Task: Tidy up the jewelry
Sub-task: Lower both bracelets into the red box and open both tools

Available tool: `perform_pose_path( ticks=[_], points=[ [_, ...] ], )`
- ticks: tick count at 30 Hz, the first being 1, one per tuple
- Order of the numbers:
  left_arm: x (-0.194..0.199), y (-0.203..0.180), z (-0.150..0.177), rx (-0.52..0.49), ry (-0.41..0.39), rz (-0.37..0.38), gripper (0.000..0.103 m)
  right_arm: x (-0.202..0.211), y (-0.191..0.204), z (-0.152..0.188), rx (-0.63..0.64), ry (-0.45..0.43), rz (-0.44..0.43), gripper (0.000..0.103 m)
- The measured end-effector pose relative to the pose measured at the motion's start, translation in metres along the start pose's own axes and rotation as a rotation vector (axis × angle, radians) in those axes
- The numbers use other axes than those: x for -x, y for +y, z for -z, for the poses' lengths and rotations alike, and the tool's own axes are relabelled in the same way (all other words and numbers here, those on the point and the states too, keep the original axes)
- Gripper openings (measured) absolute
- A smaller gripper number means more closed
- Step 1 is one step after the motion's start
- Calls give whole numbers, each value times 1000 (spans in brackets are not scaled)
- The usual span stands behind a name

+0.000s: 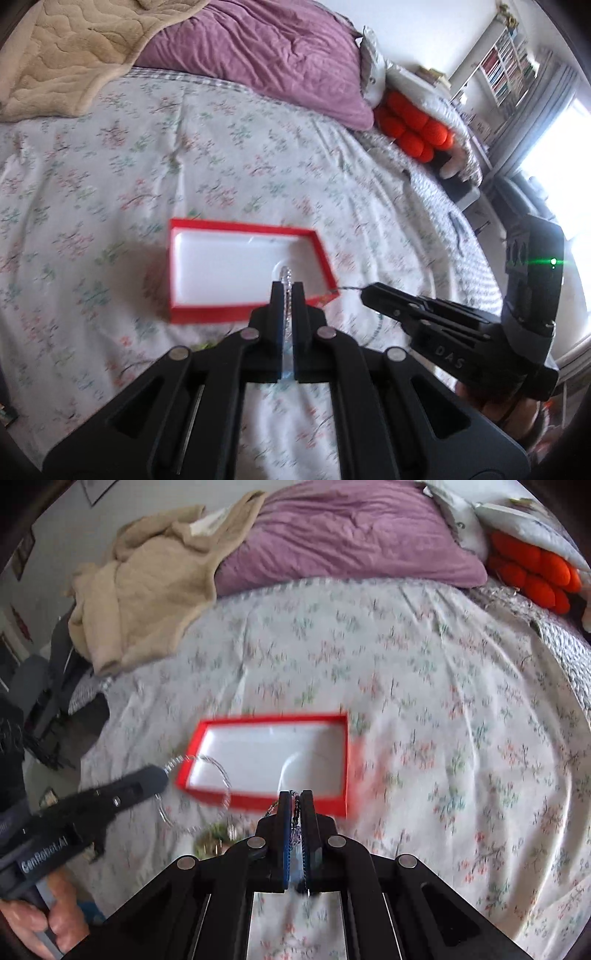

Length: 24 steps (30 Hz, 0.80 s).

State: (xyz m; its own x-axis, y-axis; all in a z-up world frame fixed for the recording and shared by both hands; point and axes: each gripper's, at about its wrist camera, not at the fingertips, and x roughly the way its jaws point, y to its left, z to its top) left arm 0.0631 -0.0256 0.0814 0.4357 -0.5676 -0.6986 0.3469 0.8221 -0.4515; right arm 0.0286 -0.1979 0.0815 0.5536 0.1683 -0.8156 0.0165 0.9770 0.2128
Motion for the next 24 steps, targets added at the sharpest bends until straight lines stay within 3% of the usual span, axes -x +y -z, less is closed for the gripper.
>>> perform_pose_path(
  ticks=[8,13,17,24],
  points=[
    [-38,3,-25,32,-2,86,4,-27,-16,-26,-73,-44,7,4],
    [-61,23,-27,51,32,5,4,-43,-23,-31,-90,-44,8,4],
    [-70,32,-26,12,50,-117,4,-52,-22,-32,-102,-30,-21,4],
    [-78,47,-26,-12,67,-240,4,-72,-18,-34,-102,6,-68,4]
  ],
)
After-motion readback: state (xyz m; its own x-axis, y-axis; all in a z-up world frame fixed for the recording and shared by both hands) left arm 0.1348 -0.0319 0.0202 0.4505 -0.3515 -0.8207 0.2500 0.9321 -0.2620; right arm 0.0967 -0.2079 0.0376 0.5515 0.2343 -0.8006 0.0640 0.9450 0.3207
